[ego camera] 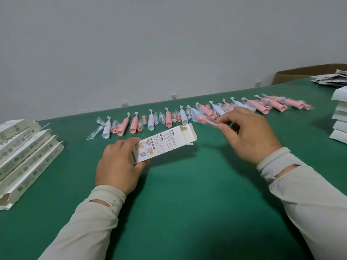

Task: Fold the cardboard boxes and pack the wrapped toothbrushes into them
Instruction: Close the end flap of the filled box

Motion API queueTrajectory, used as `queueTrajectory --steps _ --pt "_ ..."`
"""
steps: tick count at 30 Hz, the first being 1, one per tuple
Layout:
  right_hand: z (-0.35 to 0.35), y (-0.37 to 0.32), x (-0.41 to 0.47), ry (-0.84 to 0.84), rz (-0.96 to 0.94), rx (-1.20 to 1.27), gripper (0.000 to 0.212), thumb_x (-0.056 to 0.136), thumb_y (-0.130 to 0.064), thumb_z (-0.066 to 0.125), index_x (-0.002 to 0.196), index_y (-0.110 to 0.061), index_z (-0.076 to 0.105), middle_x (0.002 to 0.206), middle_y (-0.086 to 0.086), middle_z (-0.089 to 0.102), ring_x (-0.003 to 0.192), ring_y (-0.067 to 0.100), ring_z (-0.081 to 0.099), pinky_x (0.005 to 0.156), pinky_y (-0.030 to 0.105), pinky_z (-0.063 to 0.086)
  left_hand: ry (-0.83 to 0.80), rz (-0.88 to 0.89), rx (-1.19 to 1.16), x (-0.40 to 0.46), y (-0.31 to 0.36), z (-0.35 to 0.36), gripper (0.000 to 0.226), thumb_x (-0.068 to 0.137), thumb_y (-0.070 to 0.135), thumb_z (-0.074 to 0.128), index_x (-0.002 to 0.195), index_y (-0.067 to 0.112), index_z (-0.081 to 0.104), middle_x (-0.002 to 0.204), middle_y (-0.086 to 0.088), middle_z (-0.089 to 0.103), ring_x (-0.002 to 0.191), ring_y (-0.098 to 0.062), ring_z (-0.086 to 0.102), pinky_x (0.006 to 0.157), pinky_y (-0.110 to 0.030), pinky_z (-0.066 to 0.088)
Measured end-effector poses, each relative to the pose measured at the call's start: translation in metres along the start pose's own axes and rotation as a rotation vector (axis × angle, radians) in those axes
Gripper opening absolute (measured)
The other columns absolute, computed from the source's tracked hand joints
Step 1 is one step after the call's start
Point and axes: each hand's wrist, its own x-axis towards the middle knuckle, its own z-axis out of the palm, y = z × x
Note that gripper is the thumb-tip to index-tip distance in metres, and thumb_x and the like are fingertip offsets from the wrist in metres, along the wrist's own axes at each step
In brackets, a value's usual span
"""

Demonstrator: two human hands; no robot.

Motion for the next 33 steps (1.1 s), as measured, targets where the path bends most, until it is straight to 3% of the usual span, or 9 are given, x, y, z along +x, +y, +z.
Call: queueTrajectory --steps 6,14,17,19,22,24,27,30,33 --pt "0.009 -0.014 0.001 -0.207 -0.114 -0.229 0.015 0.098 -0.027 0.056 0.102 -0.02 0.069 0.097 -0.004 0.054 0.087 0.021 0.056 0.08 0.037 0.05 0.024 0.022 0.018 -0.001 0.001 0.001 0.057 0.078 0.034 0.08 0.13 0.03 0.057 0.126 0.0 0.061 0.113 -0.029 0.049 0.088 -0.044 0.045" --pt "0.022 -0.024 -0.006 -0.135 -0.078 -0.131 0.017 0.096 -0.029 0.059 0.104 -0.022 0.073 0.095 -0.006 0.052 0.085 0.018 0.054 0.075 0.03 0.045 -0.029 0.09 -0.028 -0.004 0.007 0.004 0.06 0.078 0.036 0.08 0.133 0.033 0.054 0.128 0.006 0.058 0.116 -0.024 0.046 0.093 -0.042 0.044" --pt "0.033 -0.033 -0.01 -0.082 0.057 0.133 0.01 0.095 -0.022 0.061 0.098 -0.026 0.069 0.092 -0.012 0.066 0.085 0.008 0.062 0.078 0.025 0.05 -0.012 0.113 -0.047 -0.006 0.01 0.003 0.059 0.078 0.034 0.08 0.132 0.033 0.056 0.126 0.006 0.059 0.116 -0.023 0.046 0.093 -0.041 0.042" --pt "0.038 -0.038 -0.013 -0.16 0.176 0.387 0.02 0.092 -0.011 0.055 0.093 -0.03 0.059 0.09 -0.018 0.07 0.086 -0.001 0.065 0.072 0.016 0.049 -0.01 0.125 -0.052 -0.005 0.009 0.004 0.058 0.078 0.031 0.081 0.131 0.031 0.057 0.126 0.004 0.06 0.116 -0.025 0.047 0.095 -0.041 0.041" --pt "0.044 -0.034 -0.013 -0.323 0.236 0.652 0.023 0.086 -0.006 0.045 0.092 -0.028 0.051 0.1 -0.012 0.074 0.101 0.011 0.069 0.067 0.025 0.048 -0.023 0.107 -0.083 -0.005 0.007 0.004 0.059 0.077 0.029 0.082 0.131 0.031 0.057 0.126 0.005 0.06 0.116 -0.025 0.047 0.095 -0.041 0.041" --pt "0.039 -0.028 -0.01 -0.27 0.25 0.731 0.017 0.079 -0.015 0.048 0.09 -0.027 0.052 0.101 -0.01 0.075 0.101 0.012 0.069 0.067 0.029 0.05 -0.032 0.108 -0.101 -0.004 0.005 0.004 0.059 0.076 0.03 0.082 0.13 0.033 0.057 0.125 0.006 0.059 0.115 -0.024 0.047 0.094 -0.04 0.042" --pt "0.025 -0.01 -0.006 -0.142 0.138 0.475 0.034 0.069 -0.029 0.053 0.102 -0.036 0.054 0.109 -0.02 0.066 0.093 -0.007 0.056 0.073 0.017 0.039 -0.033 0.1 -0.118 -0.003 0.003 0.005 0.057 0.076 0.034 0.082 0.128 0.035 0.057 0.124 0.009 0.059 0.114 -0.022 0.047 0.093 -0.04 0.042" --pt "0.017 -0.001 -0.008 -0.351 0.007 0.259 0.074 0.07 -0.041 0.057 0.139 -0.053 0.034 0.136 -0.023 0.043 0.12 -0.005 0.045 0.099 0.022 0.037 -0.041 0.106 -0.121 -0.003 0.0 0.006 0.057 0.076 0.035 0.082 0.127 0.036 0.057 0.122 0.01 0.06 0.113 -0.022 0.047 0.092 -0.038 0.041" --pt "0.024 0.0 -0.011 -0.41 -0.029 0.237 0.068 0.083 -0.036 0.067 0.145 -0.043 0.04 0.141 -0.018 0.044 0.125 0.003 0.046 0.108 0.029 0.038 -0.039 0.125 -0.129 -0.003 0.0 0.007 0.056 0.075 0.035 0.082 0.126 0.036 0.057 0.12 0.01 0.06 0.112 -0.022 0.048 0.09 -0.036 0.04"
